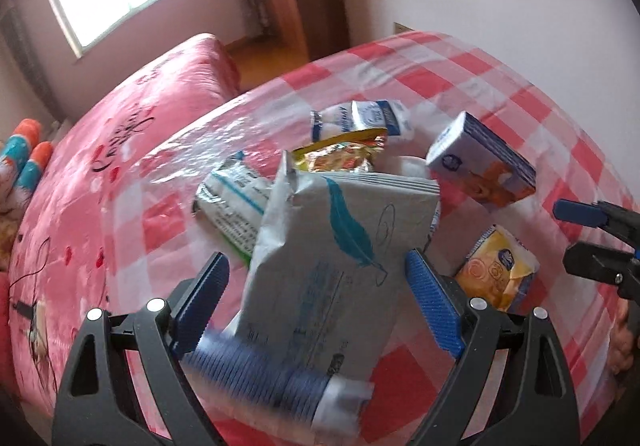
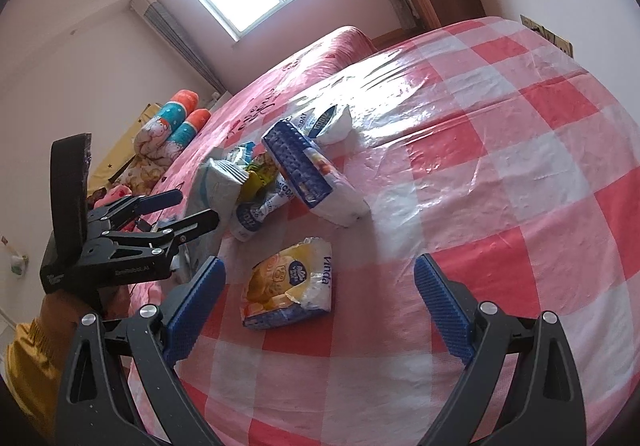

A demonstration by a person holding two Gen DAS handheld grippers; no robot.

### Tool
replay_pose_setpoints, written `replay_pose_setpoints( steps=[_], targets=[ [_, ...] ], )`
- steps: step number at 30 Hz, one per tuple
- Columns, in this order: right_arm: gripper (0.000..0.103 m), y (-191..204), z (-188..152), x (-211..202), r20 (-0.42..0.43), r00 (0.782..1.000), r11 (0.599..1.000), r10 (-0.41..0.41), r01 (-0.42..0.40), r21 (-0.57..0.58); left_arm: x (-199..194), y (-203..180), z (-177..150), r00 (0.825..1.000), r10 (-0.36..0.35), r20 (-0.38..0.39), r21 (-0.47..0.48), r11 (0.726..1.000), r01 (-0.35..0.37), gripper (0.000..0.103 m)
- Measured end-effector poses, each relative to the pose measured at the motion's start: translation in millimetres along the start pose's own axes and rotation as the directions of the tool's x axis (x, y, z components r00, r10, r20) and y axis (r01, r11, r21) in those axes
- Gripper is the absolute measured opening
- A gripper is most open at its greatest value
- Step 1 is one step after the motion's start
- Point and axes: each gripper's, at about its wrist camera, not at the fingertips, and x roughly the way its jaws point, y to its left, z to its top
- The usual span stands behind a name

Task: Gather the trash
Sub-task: 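Grasp the white feather-print wipes bag with the left tool and lift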

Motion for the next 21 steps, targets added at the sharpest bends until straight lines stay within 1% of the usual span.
replay_pose_setpoints(
  steps=[3,7,10,12,13,14,15,16,17,19,20,21],
  targets=[
    [0.094,-2,1,2,-0.005,1.000,1.000,0.004,-0.004,0.001,2,-3,0,0.999,-0.045,-0.016,0.013,0.999,0.046,0.090],
    [0.094,-2,1,4,-0.007,1.000,1.000,0.006,-0.006,-0.005,5,-7,-5,0.998,-0.057,-0.033,0.004,0.998,0.057,0.090],
    [0.094,-2,1,5,-0.010,1.000,1.000,0.007,-0.007,-0.007,5,-18,-10,0.998,-0.047,-0.042,0.036,0.998,0.049,0.090],
    [0.094,-3,1,4,-0.009,1.000,1.000,0.006,-0.007,-0.006,8,-27,-14,0.998,-0.026,-0.056,0.071,0.997,0.030,0.090],
    [0.094,-3,1,5,-0.010,1.000,1.000,0.005,-0.005,-0.006,11,-31,-15,0.998,-0.002,-0.069,0.092,0.996,0.008,0.090],
    [0.094,-3,2,5,-0.012,1.000,1.000,0.005,-0.005,-0.005,16,-37,-18,0.996,0.040,-0.077,0.114,0.993,-0.031,0.090],
    [0.094,-3,2,5,-0.015,1.000,1.000,0.005,-0.005,-0.006,18,-39,-19,0.995,0.058,-0.078,0.120,0.992,-0.048,0.090],
    [0.094,-3,1,5,-0.019,1.000,1.000,0.004,-0.004,-0.008,19,-42,-20,0.995,0.068,-0.078,0.116,0.991,-0.059,0.086],
    [0.094,-3,1,6,-0.022,1.000,1.000,0.001,-0.001,-0.013,20,-43,-21,0.994,0.082,-0.073,0.108,0.991,-0.074,0.079],
    [0.094,-1,1,6,-0.027,1.000,1.000,-0.005,0.004,-0.025,20,-43,-22,0.992,0.101,-0.069,0.065,0.993,-0.097,0.075],
    [0.094,0,0,7,-0.031,0.999,0.999,-0.008,0.007,-0.032,19,-42,-22,0.993,0.097,-0.067,0.043,0.995,-0.094,0.071],
    [0.094,1,0,8,-0.034,0.999,0.999,-0.010,0.008,-0.036,17,-40,-22,0.994,0.091,-0.067,0.008,0.996,-0.090,0.070]
  ],
)
